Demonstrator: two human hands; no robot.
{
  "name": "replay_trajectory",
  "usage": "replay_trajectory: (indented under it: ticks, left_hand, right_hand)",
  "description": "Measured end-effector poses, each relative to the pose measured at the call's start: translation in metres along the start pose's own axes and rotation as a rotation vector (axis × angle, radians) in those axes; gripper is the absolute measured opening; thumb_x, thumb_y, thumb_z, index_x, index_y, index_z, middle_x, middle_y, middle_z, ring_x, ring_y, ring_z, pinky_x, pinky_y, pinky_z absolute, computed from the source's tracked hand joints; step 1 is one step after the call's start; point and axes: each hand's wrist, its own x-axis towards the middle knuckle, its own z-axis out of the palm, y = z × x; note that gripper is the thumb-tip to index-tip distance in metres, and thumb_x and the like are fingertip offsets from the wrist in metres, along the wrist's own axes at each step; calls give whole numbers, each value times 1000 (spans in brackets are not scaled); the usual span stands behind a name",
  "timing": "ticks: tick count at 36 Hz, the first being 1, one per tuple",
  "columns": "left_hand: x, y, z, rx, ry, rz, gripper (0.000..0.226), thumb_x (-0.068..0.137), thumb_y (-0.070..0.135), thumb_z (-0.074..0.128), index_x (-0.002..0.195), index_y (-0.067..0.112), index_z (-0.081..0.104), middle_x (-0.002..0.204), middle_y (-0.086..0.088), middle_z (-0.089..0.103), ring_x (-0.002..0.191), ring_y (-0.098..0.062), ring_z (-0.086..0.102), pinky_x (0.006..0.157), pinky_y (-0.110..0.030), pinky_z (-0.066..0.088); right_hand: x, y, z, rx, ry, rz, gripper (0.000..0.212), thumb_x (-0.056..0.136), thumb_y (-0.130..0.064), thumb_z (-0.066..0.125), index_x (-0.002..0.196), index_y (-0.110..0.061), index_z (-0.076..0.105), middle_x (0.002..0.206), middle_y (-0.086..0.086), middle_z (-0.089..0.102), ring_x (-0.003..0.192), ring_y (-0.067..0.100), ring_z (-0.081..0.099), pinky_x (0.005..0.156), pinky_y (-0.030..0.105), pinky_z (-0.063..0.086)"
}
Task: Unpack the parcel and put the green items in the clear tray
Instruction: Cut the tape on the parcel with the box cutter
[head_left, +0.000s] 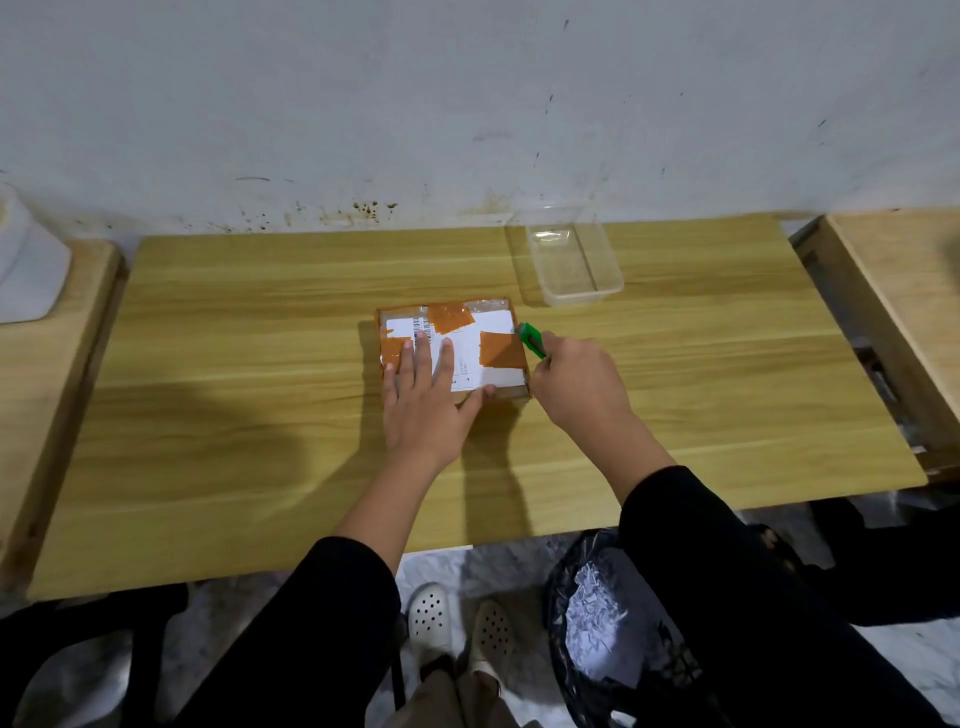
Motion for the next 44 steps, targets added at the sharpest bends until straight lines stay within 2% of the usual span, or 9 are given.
replay_trajectory:
  ticks: [9, 15, 18, 21, 27, 30, 33, 38, 44]
  left_hand:
    - [-1, 0, 0, -4, -8, -5, 82, 85, 71, 18, 150, 26, -1, 159, -1, -12, 146, -18, -12, 119, -39, -7]
    - [-1, -3, 1, 12, 9, 8, 78, 88, 68, 21, 150, 25, 0, 159, -1, -11, 146, -19, -11, 119, -38, -6]
    - [-1, -2, 2, 7, 8, 8, 78, 88, 68, 21, 150, 26, 0, 159, -1, -11, 146, -19, -11, 118, -38, -7]
    - [0, -2, 2, 10, 11, 8, 78, 88, 68, 21, 150, 25, -1, 159, -1, -11, 146, -19, -11, 119, -38, -7]
    - [-1, -2, 1, 5, 9, 9, 80, 86, 70, 20, 150, 26, -1, 159, 0, -11, 146, -19, -12, 119, -39, -7]
    - [-2, -2, 0, -1, 10, 7, 80, 86, 70, 20, 150, 26, -2, 159, 0, -12, 146, -18, -12, 119, -39, -7]
    - [-1, -2, 0, -3, 16, 9, 80, 86, 69, 20, 150, 25, -1, 159, -1, -11, 146, -19, -11, 119, -39, -6]
    - [-1, -2, 1, -1, 21, 12, 78, 88, 68, 20, 150, 25, -1, 159, 0, -11, 146, -19, -11, 119, -39, -6]
    - [-2, -1, 1, -6, 21, 13, 78, 88, 68, 21, 150, 25, 0, 159, -1, -11, 146, -20, -11, 119, -39, -6]
  right_hand:
    - [-1, -7, -1, -68, -11, -3, 28, 84, -2, 40, 107, -2, 56, 77, 10, 43, 71, 30, 41, 60, 32, 32]
    - [-6, -7, 12, -90, 49, -40, 32, 86, 0, 38, 117, -2, 49, 64, 8, 43, 66, 31, 42, 57, 33, 31]
    - [-4, -8, 14, -85, 53, -60, 35, 87, -3, 40, 122, -3, 46, 84, 20, 61, 71, 36, 52, 58, 34, 32]
    - [-4, -8, 13, -82, 50, -72, 37, 88, -7, 42, 125, -2, 44, 92, 23, 63, 84, 41, 60, 59, 35, 33]
    - [-5, -13, 5, -102, -2, -46, 31, 88, -8, 45, 118, 0, 48, 82, 19, 53, 77, 37, 54, 60, 33, 32]
    - [-4, -16, 1, -99, -30, -26, 28, 87, -10, 47, 114, -1, 50, 86, 21, 51, 85, 36, 55, 62, 33, 33]
    - [0, -11, 2, -71, -12, -11, 29, 86, -5, 42, 113, -3, 52, 81, 16, 46, 75, 31, 45, 61, 32, 33]
    - [-1, 5, 7, 15, 38, -78, 34, 91, -7, 39, 123, -7, 50, 85, 25, 62, 75, 38, 54, 59, 31, 33]
    - [-3, 8, 11, 81, 93, -117, 42, 94, -11, 39, 136, -13, 41, 85, 25, 65, 80, 40, 59, 63, 35, 42]
